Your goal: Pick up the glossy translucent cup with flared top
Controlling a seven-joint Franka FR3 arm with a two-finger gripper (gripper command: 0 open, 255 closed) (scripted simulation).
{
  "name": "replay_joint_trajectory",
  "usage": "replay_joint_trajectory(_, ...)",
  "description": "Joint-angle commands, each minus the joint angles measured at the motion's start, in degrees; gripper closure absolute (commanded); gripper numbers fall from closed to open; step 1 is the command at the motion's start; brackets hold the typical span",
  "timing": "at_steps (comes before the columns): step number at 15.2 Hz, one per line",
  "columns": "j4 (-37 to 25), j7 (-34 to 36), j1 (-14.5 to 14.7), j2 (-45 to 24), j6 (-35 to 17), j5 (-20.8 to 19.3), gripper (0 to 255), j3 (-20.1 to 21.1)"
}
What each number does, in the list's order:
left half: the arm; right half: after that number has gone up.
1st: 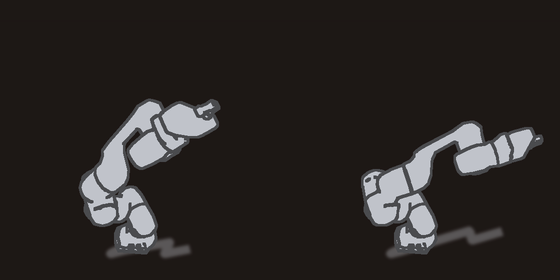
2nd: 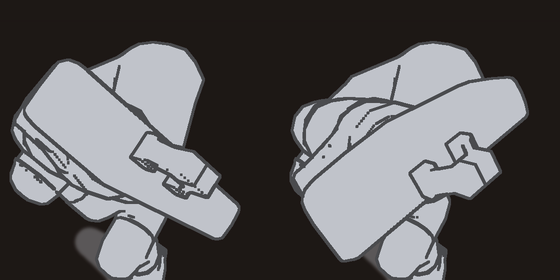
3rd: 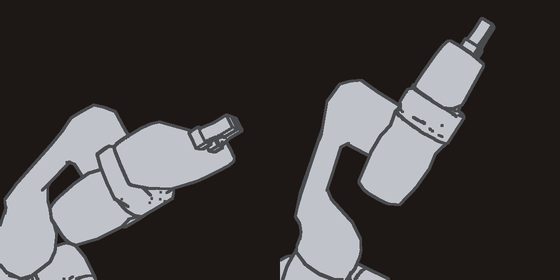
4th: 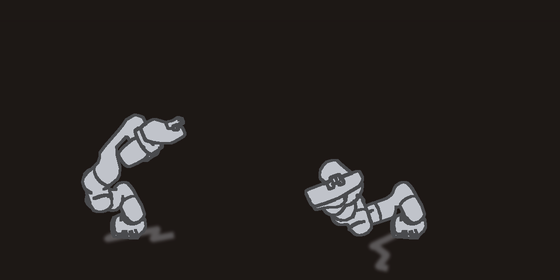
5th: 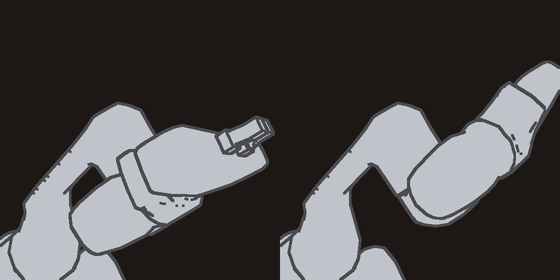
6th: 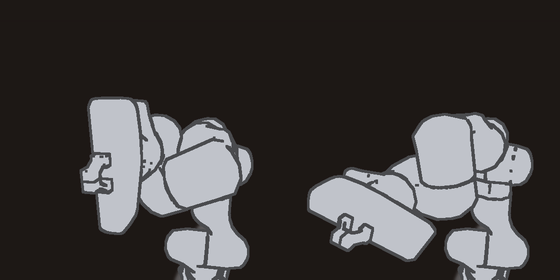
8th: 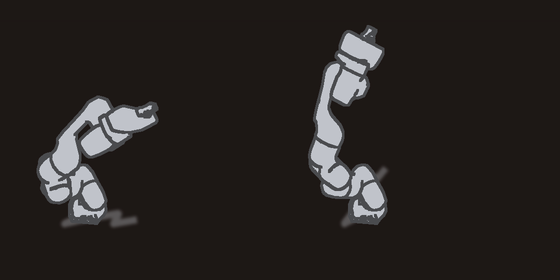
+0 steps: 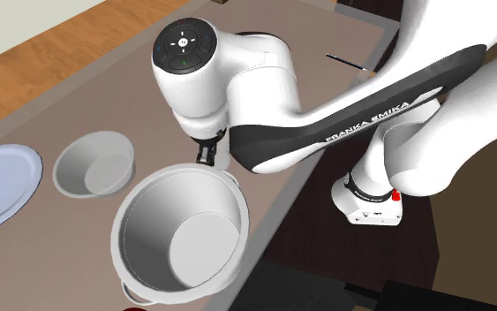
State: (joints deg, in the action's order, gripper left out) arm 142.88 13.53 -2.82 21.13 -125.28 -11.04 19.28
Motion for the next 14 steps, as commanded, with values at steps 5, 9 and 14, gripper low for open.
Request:
replay_joint_trajectory(5,2.27,2.80,-0.74,-3.42,-5.19,-2.04,0,1.16)
replay_joint_trajectory(9,2.87,3.38,-0.95,-4.15,-6.43,-2.56,255,1.34)
replay_joint_trajectory(14,2.86,3.44,-0.94,-4.18,-6.45,-2.57,255,1.37)
